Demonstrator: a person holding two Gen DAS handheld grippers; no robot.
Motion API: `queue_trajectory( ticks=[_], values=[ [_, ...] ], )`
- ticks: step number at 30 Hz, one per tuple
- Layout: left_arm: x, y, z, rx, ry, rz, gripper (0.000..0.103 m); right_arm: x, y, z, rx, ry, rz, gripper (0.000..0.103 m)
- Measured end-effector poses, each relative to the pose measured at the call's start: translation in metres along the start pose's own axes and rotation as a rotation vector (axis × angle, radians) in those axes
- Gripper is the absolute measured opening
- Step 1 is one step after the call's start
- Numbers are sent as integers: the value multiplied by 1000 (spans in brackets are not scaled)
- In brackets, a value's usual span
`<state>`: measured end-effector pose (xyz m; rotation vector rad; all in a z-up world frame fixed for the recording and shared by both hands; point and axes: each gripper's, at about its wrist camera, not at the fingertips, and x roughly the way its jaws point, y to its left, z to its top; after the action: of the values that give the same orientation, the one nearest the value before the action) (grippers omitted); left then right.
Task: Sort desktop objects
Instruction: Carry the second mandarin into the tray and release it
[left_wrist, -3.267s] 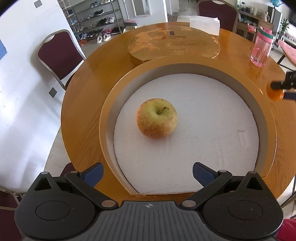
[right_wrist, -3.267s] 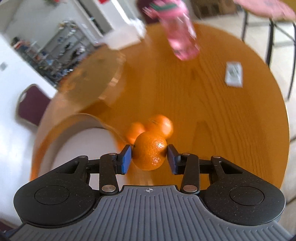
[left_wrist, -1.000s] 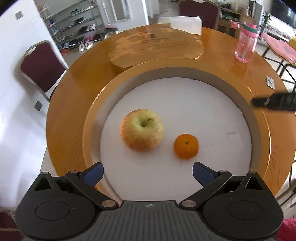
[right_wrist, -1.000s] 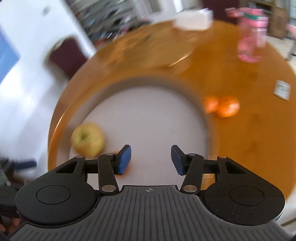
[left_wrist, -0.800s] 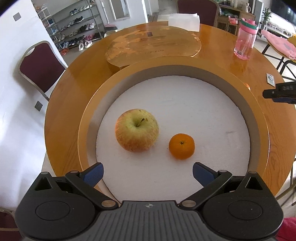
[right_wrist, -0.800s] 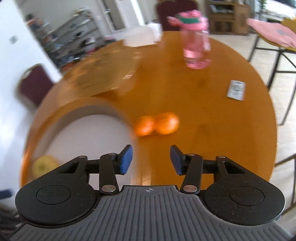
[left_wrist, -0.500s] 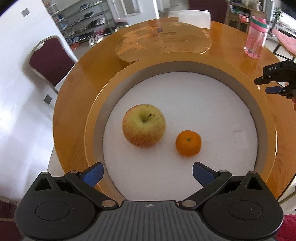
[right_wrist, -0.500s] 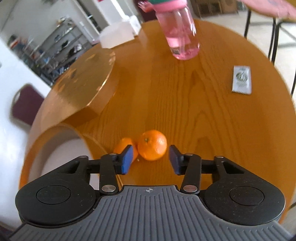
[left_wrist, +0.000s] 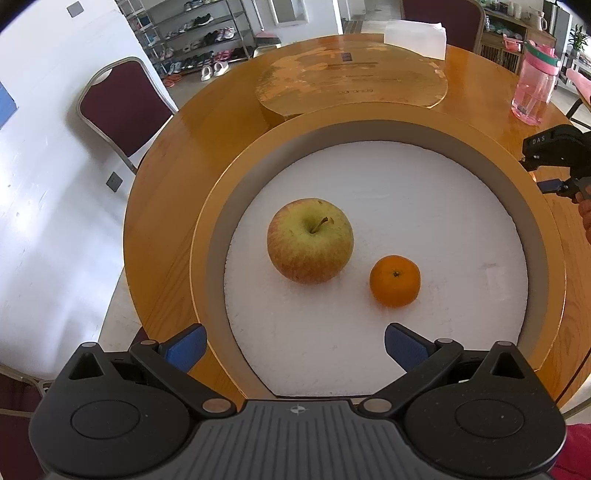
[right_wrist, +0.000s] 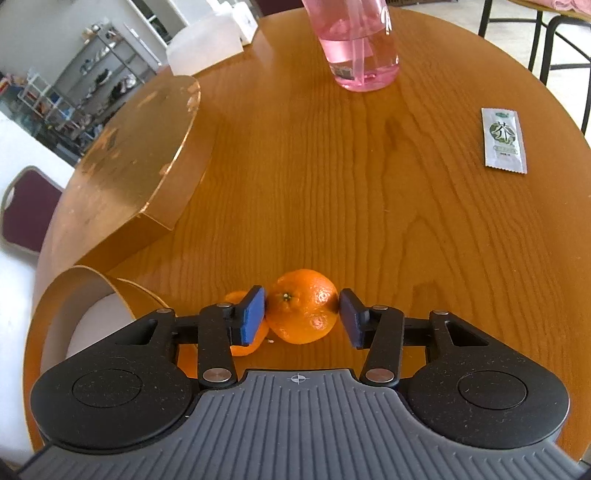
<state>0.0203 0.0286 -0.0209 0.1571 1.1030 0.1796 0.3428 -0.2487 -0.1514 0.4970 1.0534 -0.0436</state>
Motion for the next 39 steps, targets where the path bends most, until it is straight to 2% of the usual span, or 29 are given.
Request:
queue_trajectory(
  ticks=[5,10,14,18,22,28,36,39],
  values=[
    [-2,0,-1,16,-11,-16,102,-5,-11,0,49,9,11,43],
    [-2,8,-4,2,-21,-34,102,-44,-22,-8,81,-46,24,43],
    [0,20,-5,-32,-26,-46,102,-94,-9,-23,-2,-103,49,44],
    [1,30,-7,-53,-32,-62,102,-128,22,-50,-110,-113,111,44],
    [3,38,-10,-58,-36,-78,102,-126,62,-86,-199,-26,191,44],
    [6,58,-17,-103,-33,-62,102,-93,115,-139,-338,166,225,44],
    [12,84,-27,-162,-10,-21,102,-73,171,-166,-431,281,301,44],
    [13,88,-29,-168,-5,-14,102,-61,187,-176,-455,318,298,44]
  ],
)
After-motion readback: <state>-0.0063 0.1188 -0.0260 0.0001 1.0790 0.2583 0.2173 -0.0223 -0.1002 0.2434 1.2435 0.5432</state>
